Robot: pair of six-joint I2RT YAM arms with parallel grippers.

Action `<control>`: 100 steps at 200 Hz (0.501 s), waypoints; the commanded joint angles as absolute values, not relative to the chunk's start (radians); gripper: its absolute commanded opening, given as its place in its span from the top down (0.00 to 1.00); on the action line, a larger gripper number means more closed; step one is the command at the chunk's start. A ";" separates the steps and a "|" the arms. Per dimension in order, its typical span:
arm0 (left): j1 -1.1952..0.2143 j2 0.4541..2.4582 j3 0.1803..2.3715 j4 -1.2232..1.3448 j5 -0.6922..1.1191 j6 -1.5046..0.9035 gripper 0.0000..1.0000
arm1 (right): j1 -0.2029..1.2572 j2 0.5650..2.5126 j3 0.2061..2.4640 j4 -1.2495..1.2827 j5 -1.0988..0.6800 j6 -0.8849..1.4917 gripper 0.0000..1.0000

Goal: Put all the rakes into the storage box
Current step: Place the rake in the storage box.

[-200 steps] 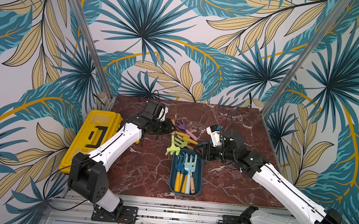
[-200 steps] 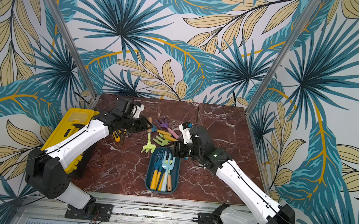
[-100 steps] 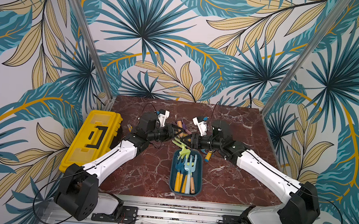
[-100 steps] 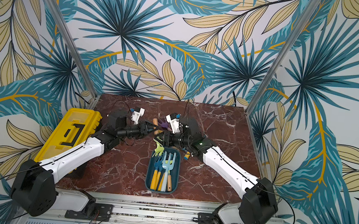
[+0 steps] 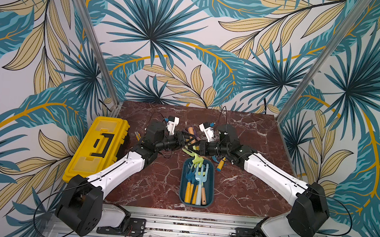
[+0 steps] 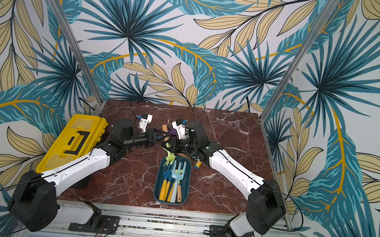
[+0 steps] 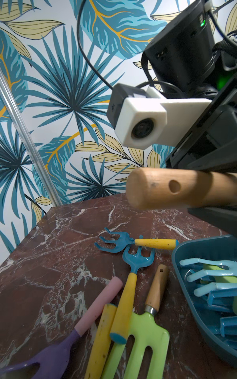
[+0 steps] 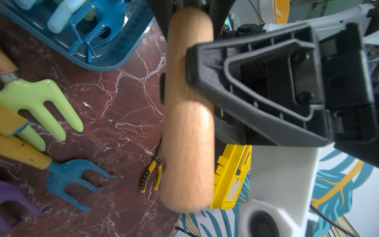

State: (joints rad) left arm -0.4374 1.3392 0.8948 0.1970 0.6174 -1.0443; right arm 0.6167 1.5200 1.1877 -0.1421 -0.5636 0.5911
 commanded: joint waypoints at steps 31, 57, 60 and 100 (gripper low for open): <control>-0.443 1.247 0.912 -0.052 0.518 -0.723 0.00 | 0.569 1.523 1.268 -0.422 -0.711 0.583 1.00; -0.448 1.128 0.876 -0.198 0.315 -0.476 0.00 | 0.505 1.503 1.294 -0.599 -0.845 0.553 1.00; -0.451 1.111 0.861 -0.195 0.297 -0.447 0.00 | 0.499 1.500 1.292 -0.609 -0.865 0.556 1.00; -0.576 0.917 0.542 0.227 0.094 -0.126 0.00 | 0.476 1.398 1.198 -0.640 -0.988 0.773 1.00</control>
State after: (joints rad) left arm -0.5095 0.9707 0.7063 0.0010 0.2638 -0.4225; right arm 0.4725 1.4796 1.2499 -0.5571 -0.8551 0.6353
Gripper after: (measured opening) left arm 0.998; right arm 0.219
